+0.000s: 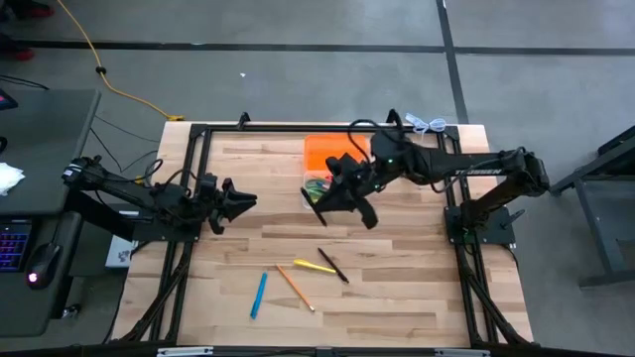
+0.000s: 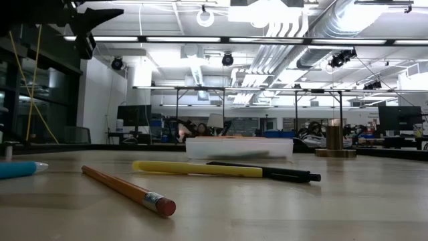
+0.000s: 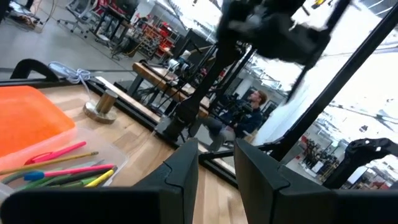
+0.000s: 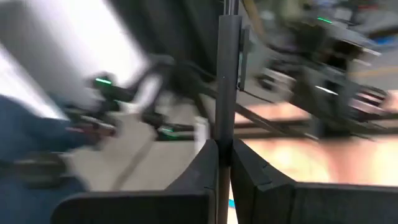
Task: Pick & place school supplies into a supply box
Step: Put the right black pen into the supply box
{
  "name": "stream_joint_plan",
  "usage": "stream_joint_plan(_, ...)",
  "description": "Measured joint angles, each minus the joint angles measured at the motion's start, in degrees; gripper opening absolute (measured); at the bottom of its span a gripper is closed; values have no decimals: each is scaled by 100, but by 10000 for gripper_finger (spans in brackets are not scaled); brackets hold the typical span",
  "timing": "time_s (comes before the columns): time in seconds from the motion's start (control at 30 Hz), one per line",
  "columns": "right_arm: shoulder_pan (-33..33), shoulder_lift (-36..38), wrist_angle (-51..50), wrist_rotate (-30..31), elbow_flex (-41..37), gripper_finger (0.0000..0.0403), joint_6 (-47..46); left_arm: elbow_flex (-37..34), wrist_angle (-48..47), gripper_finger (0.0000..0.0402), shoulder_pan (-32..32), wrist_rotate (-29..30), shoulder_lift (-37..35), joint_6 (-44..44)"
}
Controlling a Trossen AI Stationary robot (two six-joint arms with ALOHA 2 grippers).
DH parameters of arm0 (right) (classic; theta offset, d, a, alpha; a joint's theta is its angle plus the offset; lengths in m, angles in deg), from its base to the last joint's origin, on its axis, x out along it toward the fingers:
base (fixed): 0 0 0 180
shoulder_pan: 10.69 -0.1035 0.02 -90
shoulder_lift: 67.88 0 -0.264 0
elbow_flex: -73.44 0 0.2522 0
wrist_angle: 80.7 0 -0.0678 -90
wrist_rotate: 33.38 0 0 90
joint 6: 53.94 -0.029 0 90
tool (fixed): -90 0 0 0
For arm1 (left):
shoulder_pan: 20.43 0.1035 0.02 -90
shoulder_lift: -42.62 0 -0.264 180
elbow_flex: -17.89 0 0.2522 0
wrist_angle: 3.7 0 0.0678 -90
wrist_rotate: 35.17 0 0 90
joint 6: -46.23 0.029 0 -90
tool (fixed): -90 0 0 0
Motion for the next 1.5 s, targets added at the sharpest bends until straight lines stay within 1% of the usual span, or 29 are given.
stream_joint_plan(0.17, -52, 0, -677, 1277, -2, 3, 620, 0, 433, 134, 0, 2, 4, 130)
stream_joint_plan(0.33, -170, 0, -974, 2469, -2, 5, 1121, 1, 868, 134, 0, 92, 2, 310)
stream_joint_plan(0.53, -295, 0, -991, 3691, -2, 4, 1587, 5, 1248, 134, 0, 255, 56, 394)
stream_joint_plan(0.6, -295, 0, -979, 3941, -2, 5, 1601, 7, 1466, 134, 0, 344, 146, 411)
stream_joint_plan(0.67, -295, -4, -914, 4023, -2, 4, 1620, 9, 1715, 134, 2, 367, 275, 492)
stream_joint_plan(0.8, -260, -88, -597, 3872, -2, 3, 1633, 51, 2217, 134, 1, 521, 682, 757)
stream_joint_plan(1.0, -131, -292, -401, 3542, -2, 4, 1356, 704, 2168, 134, 4, 588, 1451, 1267)
stream_joint_plan(1.2, -120, -366, -289, 3418, -2, 4, 1221, 1395, 1921, 134, 4, 689, 2127, 1899)
stream_joint_plan(1.33, -122, -365, -194, 3219, -2, 6, 1105, 1792, 1439, 134, 4, 848, 2450, 1930)
stream_joint_plan(1.5, -161, -413, -37, 3060, -2, 3, 999, 2206, 1077, 134, 7, 846, 2768, 1932)
